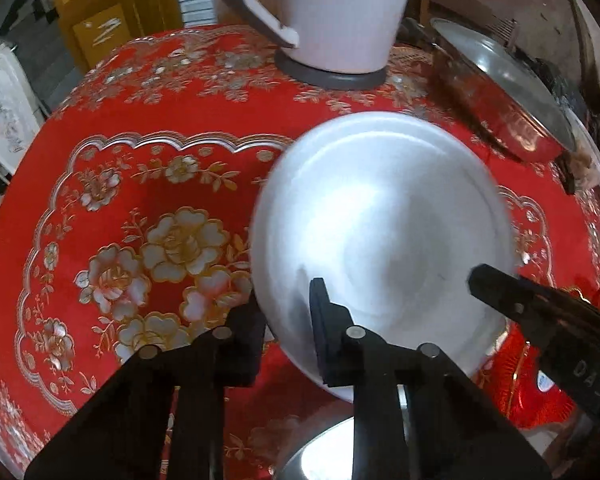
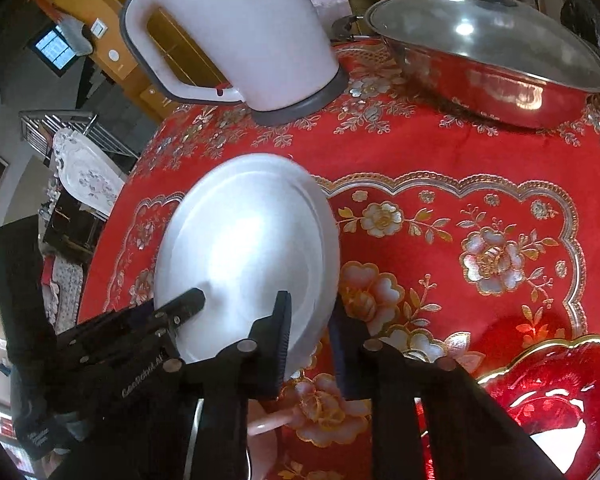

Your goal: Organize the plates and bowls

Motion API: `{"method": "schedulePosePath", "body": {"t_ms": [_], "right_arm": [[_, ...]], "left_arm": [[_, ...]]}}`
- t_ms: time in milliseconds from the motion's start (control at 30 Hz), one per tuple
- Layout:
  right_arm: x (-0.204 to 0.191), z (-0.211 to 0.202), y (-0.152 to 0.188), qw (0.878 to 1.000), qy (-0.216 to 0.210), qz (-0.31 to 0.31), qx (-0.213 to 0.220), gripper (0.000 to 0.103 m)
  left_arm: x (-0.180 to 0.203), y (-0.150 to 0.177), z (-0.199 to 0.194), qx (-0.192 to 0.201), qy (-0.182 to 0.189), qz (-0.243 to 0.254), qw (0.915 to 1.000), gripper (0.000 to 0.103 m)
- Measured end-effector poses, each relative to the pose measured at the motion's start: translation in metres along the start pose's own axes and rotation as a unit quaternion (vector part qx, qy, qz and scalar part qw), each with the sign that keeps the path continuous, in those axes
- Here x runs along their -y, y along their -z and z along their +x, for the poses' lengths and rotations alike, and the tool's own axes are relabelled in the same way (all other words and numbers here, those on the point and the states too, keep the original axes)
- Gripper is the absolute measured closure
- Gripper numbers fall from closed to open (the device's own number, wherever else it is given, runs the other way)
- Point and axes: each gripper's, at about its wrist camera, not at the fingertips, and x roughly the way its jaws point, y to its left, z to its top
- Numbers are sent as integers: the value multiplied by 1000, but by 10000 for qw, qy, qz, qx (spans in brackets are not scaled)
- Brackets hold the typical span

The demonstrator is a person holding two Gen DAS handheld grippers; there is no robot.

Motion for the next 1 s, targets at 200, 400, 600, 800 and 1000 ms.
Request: {"method": "schedulePosePath", "body": {"t_ms": [200, 400, 600, 800, 1000], "right_arm": [[-5, -11, 3, 9999, -27, -88, 105, 85], [-24, -42, 10, 9986, -170, -327, 367, 85], [-53, -75, 30, 9956, -386, -683, 515, 85], [-81, -86, 62, 9929, -615, -935, 414, 85], [-100, -88, 105, 9902, -765, -1133, 273, 82]], "left_arm": [[-6, 1, -13, 210, 32, -98, 9997, 89], [-14, 6, -44, 465, 59, -94, 9989, 88], [-33, 31, -90, 771, 31, -156, 9969, 88], [-55, 69, -120, 923, -119, -265, 9953, 88], [-67, 115, -135, 1080, -355, -349, 9929, 88]]}}
